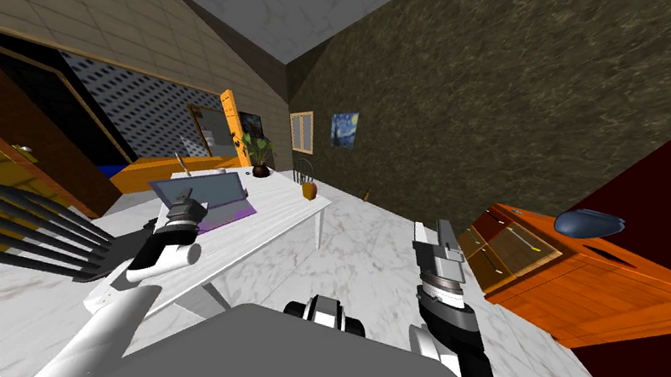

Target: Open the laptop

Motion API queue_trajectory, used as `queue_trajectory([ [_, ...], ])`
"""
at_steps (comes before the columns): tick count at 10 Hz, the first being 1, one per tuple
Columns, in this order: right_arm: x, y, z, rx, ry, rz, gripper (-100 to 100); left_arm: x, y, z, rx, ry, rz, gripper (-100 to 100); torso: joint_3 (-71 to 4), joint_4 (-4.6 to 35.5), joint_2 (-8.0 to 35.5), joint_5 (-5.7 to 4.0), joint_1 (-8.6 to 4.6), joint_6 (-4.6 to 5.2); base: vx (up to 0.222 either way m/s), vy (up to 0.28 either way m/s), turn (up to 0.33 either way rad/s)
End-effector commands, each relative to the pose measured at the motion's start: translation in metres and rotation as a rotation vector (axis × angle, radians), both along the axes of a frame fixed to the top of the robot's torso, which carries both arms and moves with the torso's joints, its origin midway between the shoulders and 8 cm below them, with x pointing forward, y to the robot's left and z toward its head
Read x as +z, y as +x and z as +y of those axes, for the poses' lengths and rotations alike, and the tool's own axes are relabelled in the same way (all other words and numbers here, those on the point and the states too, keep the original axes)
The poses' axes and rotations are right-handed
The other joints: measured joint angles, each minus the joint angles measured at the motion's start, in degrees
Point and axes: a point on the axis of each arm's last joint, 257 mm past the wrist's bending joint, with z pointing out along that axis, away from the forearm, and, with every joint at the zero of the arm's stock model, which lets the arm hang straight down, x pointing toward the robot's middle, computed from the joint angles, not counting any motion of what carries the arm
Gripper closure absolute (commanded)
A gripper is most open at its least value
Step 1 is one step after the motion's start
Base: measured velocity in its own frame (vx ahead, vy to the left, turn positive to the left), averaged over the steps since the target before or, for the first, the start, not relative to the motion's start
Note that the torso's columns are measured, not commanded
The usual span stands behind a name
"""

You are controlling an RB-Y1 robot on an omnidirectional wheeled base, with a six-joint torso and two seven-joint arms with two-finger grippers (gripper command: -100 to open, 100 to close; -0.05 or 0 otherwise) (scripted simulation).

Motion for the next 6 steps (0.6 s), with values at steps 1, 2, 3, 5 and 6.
queue_trajectory([
  [1,0.000,0.000,0.000,0.000,0.000,0.000,0,-0.001,-0.017,0.029,0.058,-0.040,0.002,-100,-0.04,-0.02,-0.08,-0.01,-0.07,0.02,0.100,-0.034,-0.059],
  [2,0.000,0.000,0.000,0.000,0.000,0.000,0,-0.004,-0.030,0.051,0.099,-0.078,0.001,-100,-0.03,-0.02,-0.04,-0.02,-0.06,0.00,0.132,-0.020,-0.130],
  [3,0.000,0.000,0.000,0.000,0.000,0.000,0,-0.009,-0.039,0.069,0.129,-0.117,0.002,-100,-0.10,-0.04,-0.18,-0.01,-0.03,0.04,0.179,-0.028,-0.184],
  [5,0.000,0.000,0.000,0.000,0.000,0.000,0,-0.011,-0.061,0.095,0.184,-0.158,-0.011,-100,-0.10,-0.05,-0.15,-0.02,-0.11,-0.01,0.149,-0.036,-0.077],
  [6,0.000,0.000,0.000,0.000,0.000,0.000,0,-0.009,-0.064,0.098,0.191,-0.157,-0.016,-100,-0.06,-0.03,-0.11,-0.03,-0.11,0.02,0.121,-0.017,-0.054],
])
